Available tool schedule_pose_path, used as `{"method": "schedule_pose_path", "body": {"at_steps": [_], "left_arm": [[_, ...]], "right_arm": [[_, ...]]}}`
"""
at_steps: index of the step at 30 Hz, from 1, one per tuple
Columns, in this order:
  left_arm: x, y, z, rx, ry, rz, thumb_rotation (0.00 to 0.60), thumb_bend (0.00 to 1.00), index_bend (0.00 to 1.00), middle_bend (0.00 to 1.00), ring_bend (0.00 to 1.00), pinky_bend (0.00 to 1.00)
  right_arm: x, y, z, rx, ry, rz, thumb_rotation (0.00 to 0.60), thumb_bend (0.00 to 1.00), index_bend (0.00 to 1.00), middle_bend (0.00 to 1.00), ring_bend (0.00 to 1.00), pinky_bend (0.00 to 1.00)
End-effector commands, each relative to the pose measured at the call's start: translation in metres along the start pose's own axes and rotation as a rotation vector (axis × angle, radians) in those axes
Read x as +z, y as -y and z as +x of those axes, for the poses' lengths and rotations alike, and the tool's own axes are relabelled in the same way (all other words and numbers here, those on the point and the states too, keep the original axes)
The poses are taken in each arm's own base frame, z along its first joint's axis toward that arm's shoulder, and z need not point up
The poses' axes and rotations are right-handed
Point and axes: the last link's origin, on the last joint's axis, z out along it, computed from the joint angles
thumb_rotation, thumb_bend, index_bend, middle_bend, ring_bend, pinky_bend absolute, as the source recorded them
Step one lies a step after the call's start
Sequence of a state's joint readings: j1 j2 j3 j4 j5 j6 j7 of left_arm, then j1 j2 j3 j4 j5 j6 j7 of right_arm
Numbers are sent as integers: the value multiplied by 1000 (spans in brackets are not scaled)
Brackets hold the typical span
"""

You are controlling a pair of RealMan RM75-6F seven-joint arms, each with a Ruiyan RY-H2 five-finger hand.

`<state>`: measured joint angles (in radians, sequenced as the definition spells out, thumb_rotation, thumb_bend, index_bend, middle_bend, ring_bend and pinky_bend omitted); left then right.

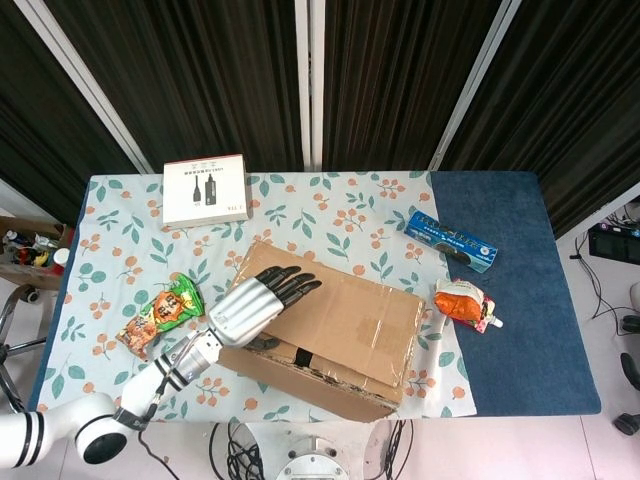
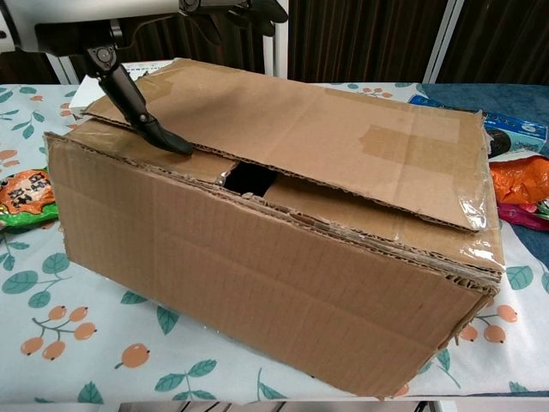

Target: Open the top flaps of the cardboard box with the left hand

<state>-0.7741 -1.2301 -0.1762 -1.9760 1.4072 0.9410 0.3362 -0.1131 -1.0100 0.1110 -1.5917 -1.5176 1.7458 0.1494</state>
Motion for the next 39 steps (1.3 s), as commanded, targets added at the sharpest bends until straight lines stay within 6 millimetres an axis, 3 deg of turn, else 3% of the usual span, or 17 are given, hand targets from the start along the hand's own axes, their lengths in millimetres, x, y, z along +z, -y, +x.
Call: {"method": "schedule_pose_path", "body": {"at_steps": [1, 13, 19, 28, 34, 39], "left_arm": [[2, 0, -4, 15, 4, -2, 600, 0, 52, 81, 78, 185], [18, -7, -5, -46, -78, -10, 600, 4, 51, 79, 78, 185], [24, -11, -4, -59, -124, -21, 600, 88, 51, 79, 78, 185], [37, -8, 24, -21, -220, -22, 600, 124, 51, 79, 79, 185], [68, -2, 42, 35, -307, 29, 600, 123, 50, 77, 76, 185], [109, -8, 48, 81, -390, 40, 600, 123, 33, 42, 64, 183]], "right_arm": [[0, -1, 0, 0, 1, -1, 600, 188, 0, 0, 0, 0], [-1, -6, -1, 4, 6, -12, 600, 188, 0, 0, 0, 0], [0, -7, -1, 7, 7, -13, 600, 188, 0, 0, 0, 0], [-1, -10, 2, 10, -5, -18, 600, 189, 0, 0, 0, 0], [-1, -12, 3, 15, -10, -20, 600, 190, 0, 0, 0, 0], [-2, -16, 5, 20, -10, -23, 600, 216, 0, 0, 0, 0]]}}
